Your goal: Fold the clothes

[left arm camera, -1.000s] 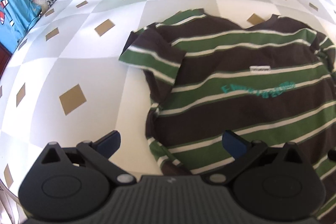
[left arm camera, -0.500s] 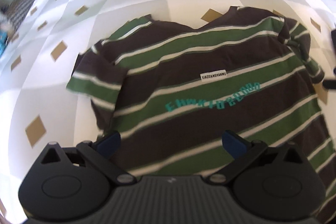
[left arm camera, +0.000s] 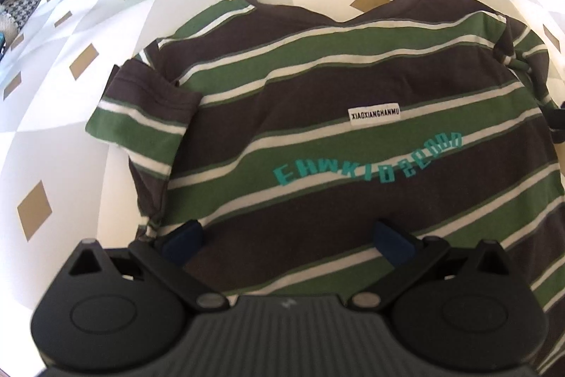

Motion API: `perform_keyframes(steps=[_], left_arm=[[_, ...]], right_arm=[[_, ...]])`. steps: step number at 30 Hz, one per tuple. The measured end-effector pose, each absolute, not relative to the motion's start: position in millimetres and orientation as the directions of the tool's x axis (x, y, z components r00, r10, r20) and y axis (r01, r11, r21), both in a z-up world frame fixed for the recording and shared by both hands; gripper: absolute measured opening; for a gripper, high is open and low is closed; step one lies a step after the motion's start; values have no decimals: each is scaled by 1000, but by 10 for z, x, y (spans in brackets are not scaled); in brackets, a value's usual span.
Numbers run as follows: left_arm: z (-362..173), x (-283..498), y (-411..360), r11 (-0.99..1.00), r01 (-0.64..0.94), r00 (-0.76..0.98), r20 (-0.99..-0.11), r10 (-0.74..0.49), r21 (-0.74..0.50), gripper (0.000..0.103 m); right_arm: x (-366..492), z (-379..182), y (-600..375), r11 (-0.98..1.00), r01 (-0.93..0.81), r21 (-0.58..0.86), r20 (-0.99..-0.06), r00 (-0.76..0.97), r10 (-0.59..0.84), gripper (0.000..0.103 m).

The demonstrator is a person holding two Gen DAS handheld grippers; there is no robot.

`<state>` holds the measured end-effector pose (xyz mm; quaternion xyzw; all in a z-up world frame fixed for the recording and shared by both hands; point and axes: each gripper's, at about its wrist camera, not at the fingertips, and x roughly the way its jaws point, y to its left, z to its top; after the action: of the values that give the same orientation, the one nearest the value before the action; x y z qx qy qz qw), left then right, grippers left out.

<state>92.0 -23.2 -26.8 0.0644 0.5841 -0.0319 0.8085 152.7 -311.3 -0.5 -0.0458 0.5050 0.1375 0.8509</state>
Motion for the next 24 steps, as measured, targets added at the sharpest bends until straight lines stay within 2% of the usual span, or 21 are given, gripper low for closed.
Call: perform_keyframes(steps=[3, 5, 7, 12, 22, 24], left_arm=[[-281, 933, -211, 992, 112, 311, -950, 18, 55, 103], [-290, 936, -199, 993, 106, 311, -950, 14, 50, 103], [-299, 932, -186, 994, 100, 310, -951, 11, 44, 103], [-313, 941, -161, 995, 92, 306, -952, 0, 30, 103], [-320, 909, -148, 995, 97, 310, -951, 3, 35, 103], [-318, 907, -125, 995, 97, 310, -951, 2, 33, 103]], right_arm=[[1556, -31, -3097, 962, -267, 51, -868, 464, 175, 29], [1572, -39, -3090, 964, -258, 57, -864, 471, 177, 15], [1581, -43, -3084, 968, -245, 58, -866, 470, 170, 8], [1578, 68, -3090, 973, -228, 30, -844, 516, 147, 6], [1592, 365, -3344, 996, 47, -79, -709, 700, -89, 6], [1586, 389, -3326, 994, 52, -91, -690, 717, -101, 6]])
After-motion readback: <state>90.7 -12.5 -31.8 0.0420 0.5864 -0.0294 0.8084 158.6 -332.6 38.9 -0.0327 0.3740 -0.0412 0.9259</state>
